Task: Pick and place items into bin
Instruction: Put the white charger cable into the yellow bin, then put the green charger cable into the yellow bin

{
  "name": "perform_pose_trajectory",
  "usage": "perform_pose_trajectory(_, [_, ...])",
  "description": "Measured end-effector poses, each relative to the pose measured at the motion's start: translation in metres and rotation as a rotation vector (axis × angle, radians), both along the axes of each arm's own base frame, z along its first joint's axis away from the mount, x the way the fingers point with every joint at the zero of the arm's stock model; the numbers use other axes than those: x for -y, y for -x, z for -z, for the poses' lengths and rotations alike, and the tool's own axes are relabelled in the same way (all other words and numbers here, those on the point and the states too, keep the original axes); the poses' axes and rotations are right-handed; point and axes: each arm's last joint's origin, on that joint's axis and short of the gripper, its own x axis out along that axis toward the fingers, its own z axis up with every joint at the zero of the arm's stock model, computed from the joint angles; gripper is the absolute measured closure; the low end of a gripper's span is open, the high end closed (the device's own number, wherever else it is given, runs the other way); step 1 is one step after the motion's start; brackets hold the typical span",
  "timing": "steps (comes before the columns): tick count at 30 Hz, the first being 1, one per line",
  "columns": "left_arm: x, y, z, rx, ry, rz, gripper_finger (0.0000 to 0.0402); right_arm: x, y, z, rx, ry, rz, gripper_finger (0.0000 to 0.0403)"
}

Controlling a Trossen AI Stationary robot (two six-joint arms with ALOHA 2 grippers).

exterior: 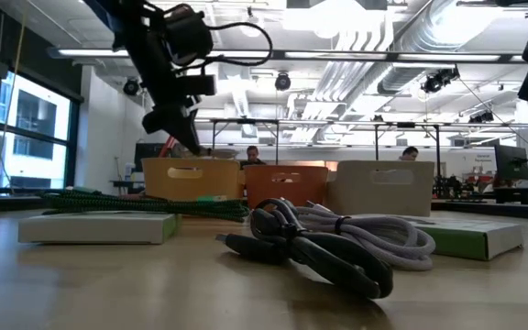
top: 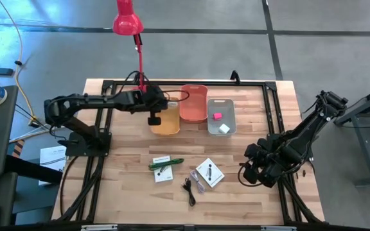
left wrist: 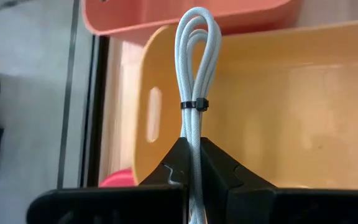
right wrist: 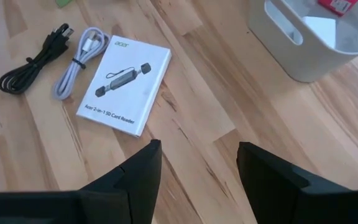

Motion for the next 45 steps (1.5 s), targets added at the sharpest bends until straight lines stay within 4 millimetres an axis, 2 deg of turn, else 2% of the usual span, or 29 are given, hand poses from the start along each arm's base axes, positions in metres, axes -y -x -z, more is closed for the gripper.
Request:
perform_pose_trajectory(4, [-0.006, 0.004, 0.0, -0.005, 0.007, -0.019, 0.039, 0.0, 0.0, 0.0, 0.002, 0.003, 0.001, 0.0204])
perform_pose_trajectory(17, [-0.005, 0.003, 0.0, -0.004, 0.003, 0.017, 0.0307, 0.003, -0.003, 0.0, 0.008, 0.01, 0.022, 0.0204])
perform_pose_trajectory(23, [-0.004, 0.001, -0.001, 0.018, 0.04, 0.055, 0.0285, 0.005, -0.004, 0.0, 0.008, 0.013, 0.031, 0.0204])
perform_pose_trajectory(31, [0.001, -0.013, -0.032, 0.158, 0.167, 0.232, 0.0282, 0.005, -0.004, 0.0, 0.004, 0.017, 0.027, 0.0204])
perform_pose_trajectory(38, [0.033, -0.025, -0.047, 0.099, 0.211, 0.433, 0.0303, 0.005, -0.004, 0.0, 0.007, 0.022, 0.028, 0.0204])
perform_pose_trajectory(45, [0.091, -0.033, -0.043, 0.017, 0.351, 0.59, 0.0321, 0.006, -0.004, 0.0, 0.007, 0.035, 0.018, 0.0204])
